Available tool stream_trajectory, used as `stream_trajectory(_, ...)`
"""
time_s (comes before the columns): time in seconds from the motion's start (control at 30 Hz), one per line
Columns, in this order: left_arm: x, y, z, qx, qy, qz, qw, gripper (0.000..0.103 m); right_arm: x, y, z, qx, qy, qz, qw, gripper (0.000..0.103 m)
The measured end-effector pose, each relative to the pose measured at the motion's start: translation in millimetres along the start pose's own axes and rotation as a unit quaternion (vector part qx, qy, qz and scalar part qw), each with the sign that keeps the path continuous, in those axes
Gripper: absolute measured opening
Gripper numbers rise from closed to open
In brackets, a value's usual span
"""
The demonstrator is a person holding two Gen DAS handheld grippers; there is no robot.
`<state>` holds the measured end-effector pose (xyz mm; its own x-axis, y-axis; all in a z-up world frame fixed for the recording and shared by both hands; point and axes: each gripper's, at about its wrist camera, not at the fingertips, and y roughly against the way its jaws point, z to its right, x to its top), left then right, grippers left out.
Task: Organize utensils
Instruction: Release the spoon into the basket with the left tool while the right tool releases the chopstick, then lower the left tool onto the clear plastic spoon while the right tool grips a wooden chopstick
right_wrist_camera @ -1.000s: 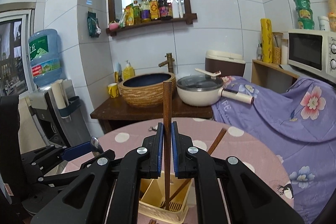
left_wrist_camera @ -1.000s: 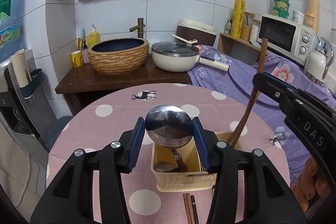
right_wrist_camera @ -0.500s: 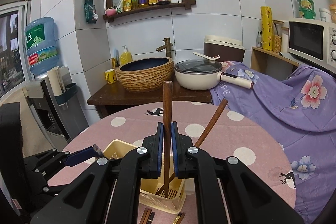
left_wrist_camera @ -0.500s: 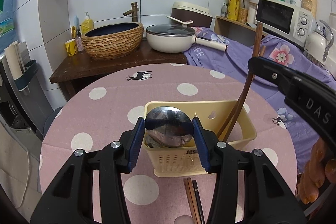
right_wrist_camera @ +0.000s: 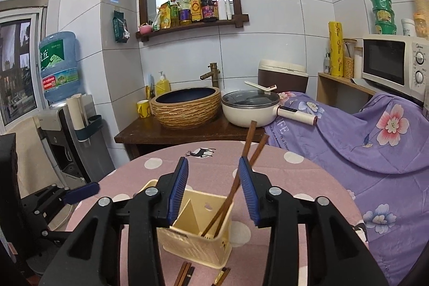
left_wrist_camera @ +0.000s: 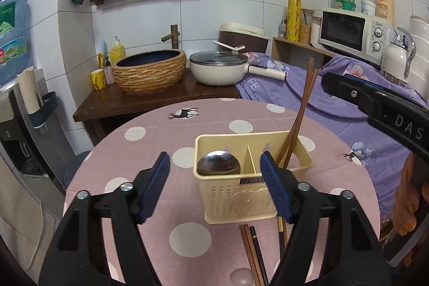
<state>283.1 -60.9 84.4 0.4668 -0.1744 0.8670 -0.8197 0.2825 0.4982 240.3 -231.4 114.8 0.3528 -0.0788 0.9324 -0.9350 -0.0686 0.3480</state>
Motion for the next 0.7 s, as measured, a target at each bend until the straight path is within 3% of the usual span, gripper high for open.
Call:
stream_trajectory(0.2, -34.6, 20.5, -4.4, 0.007, 0.002, -0.023, 0.9997, 0.088, -27.7, 21.7, 7.7, -0.017, -0.015, -0.031, 0.999, 0.044)
stream_trajectory(0.37, -78.0, 17.0, -8.6, 0.011, 0.025, -0.069, 0.9973, 0.095, -64.5, 19.9, 3.3, -0.012, -0.008, -0.090, 0.996, 0.045)
stream_trajectory(0.7, -142.3, 4.6, -9.7, 0.028, 0.053, -0.127, 0.9901, 0.095, -136.0, -8.3, 0.8, -0.010, -0.029, -0.215, 0.976, 0.045)
